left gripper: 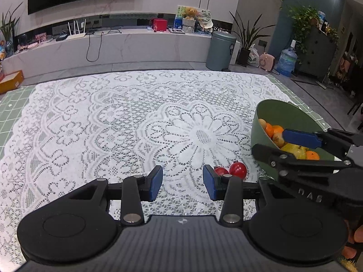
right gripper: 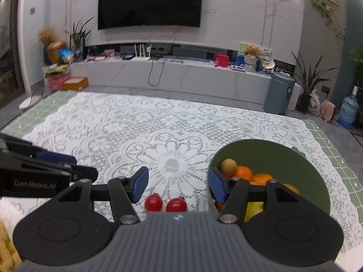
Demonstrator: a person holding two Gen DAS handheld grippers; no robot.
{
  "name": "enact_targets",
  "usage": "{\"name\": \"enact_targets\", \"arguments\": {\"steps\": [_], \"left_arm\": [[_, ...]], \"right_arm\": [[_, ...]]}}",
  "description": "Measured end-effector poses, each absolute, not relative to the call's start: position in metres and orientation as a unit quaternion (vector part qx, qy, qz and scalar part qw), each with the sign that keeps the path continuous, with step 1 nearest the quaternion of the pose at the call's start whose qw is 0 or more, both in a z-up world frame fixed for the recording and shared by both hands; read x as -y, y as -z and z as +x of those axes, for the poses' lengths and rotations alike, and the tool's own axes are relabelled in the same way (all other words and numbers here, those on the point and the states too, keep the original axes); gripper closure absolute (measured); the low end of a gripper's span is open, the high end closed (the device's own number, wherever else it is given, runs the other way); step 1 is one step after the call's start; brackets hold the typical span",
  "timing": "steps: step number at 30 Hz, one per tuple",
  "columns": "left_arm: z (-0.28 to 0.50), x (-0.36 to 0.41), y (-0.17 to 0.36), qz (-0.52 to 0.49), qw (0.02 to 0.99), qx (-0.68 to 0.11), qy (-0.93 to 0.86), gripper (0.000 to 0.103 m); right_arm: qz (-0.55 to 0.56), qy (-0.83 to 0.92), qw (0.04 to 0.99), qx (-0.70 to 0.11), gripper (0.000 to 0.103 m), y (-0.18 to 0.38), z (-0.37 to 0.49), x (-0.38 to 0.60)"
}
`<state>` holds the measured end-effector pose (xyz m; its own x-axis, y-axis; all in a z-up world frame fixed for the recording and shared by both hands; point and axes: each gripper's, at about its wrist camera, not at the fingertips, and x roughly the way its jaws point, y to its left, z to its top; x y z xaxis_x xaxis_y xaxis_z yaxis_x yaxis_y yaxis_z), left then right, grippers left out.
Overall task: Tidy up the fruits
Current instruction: 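Withdraw both grippers from the colander toward the two red tomatoes, then grasp a red tomato with the right gripper while the left grasps the other tomato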
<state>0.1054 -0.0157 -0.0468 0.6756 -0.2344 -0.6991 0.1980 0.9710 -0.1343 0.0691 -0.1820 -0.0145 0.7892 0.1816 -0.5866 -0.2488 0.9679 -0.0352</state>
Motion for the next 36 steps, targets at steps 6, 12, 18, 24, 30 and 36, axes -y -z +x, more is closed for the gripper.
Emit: {"name": "enact_targets", "arguments": {"steps": [6,12,18,24,30,36], "left_arm": [[0.110,0.011,0.057,-0.031,0.909,-0.396,0.128,0.054],[0.114,0.005,0.067,-0.044,0.903,-0.403,0.139,0.054],[0.119,0.001,0.075,-0.062,0.896,-0.412,0.156,0.055],[0.124,0.006,0.083,-0.056,0.887,-0.421,0.179,0.056],[0.131,0.017,0.088,-0.038,0.882,-0.423,0.202,0.057],[0.136,0.019,0.094,-0.041,0.877,-0.428,0.216,0.058]], "right_arm": [[-0.087,-0.125,0.934,-0.322,0.058,0.024,0.075,0.171],[-0.115,-0.130,0.924,-0.340,0.067,0.033,0.080,0.161],[-0.122,-0.132,0.915,-0.360,0.075,0.040,0.087,0.157],[-0.134,-0.127,0.906,-0.380,0.076,0.047,0.091,0.153],[-0.171,-0.095,0.893,-0.405,0.076,0.059,0.096,0.146],[-0.213,-0.079,0.878,-0.421,0.076,0.071,0.100,0.137]]}}
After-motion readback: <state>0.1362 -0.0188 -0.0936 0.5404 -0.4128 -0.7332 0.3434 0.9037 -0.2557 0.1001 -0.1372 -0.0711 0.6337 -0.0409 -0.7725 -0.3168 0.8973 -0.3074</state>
